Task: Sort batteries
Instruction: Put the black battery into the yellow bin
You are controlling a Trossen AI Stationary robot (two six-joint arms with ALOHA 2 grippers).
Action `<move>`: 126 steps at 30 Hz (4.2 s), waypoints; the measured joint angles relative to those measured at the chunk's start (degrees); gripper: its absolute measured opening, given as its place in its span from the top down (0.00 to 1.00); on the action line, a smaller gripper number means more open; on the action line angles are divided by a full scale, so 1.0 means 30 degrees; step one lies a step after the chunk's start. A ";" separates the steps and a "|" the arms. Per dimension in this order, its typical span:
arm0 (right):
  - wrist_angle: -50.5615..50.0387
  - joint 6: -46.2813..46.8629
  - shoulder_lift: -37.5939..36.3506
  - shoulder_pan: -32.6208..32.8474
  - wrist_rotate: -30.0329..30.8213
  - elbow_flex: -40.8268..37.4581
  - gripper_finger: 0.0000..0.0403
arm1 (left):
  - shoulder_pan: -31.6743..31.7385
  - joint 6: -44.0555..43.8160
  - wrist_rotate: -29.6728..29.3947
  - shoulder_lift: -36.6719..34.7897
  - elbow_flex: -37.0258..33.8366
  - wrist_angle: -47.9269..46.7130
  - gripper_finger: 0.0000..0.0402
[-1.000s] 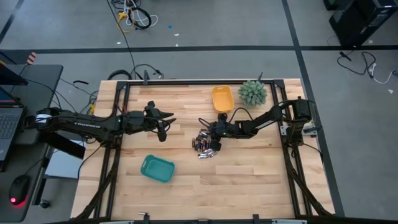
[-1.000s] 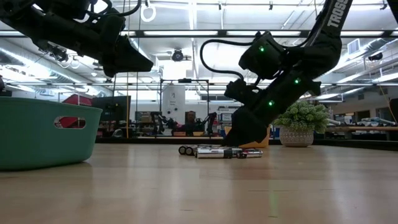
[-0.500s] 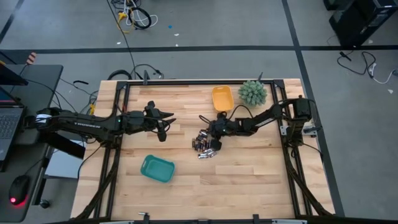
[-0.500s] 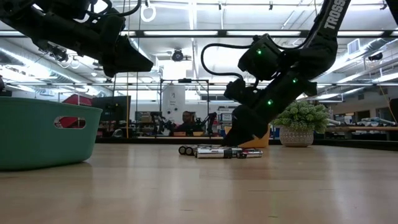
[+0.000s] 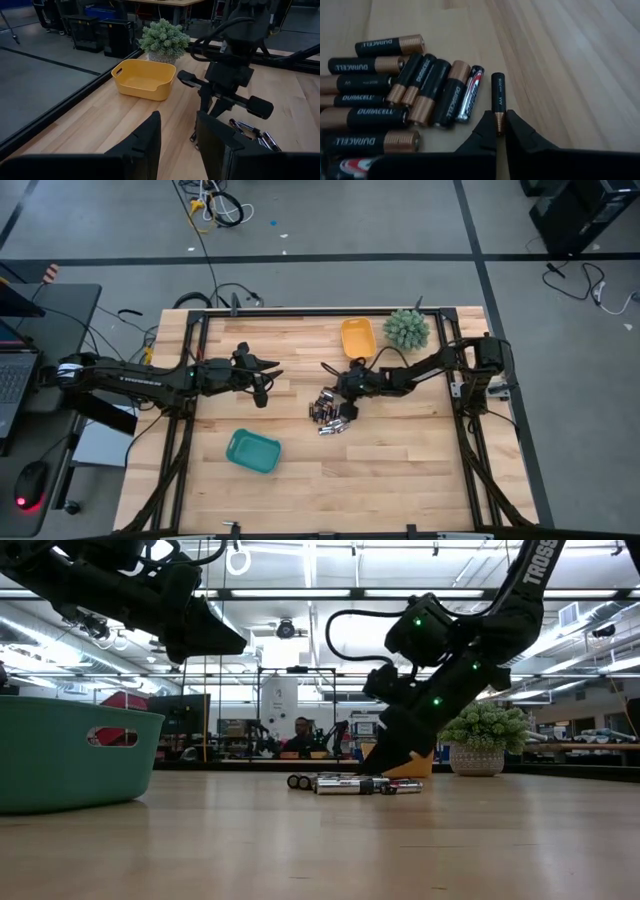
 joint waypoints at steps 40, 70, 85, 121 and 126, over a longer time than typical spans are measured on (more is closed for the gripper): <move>-0.7104 0.5883 -0.7438 -0.6930 0.3202 0.0058 0.90 | 0.0007 0.0028 -0.0007 0.0000 0.0000 0.0188 0.70; -0.5698 -0.1666 -0.7700 0.1378 0.1978 0.0058 0.79 | 0.0007 0.0372 -0.0007 0.0000 0.0007 0.0469 0.70; 0.2214 -0.1127 -0.2389 0.2712 0.2562 0.0080 0.75 | 0.0007 0.0372 -0.0007 0.0131 -0.0066 0.0466 0.70; -0.1913 -0.4089 -0.0276 0.2327 0.0696 0.4585 0.66 | 0.0007 0.0318 -0.0408 0.0301 -0.0102 0.0507 0.70; -0.5442 -0.3675 -0.0276 0.2378 0.0598 0.5942 0.67 | 0.0007 0.0405 -0.0591 0.0364 -0.0102 0.0495 0.70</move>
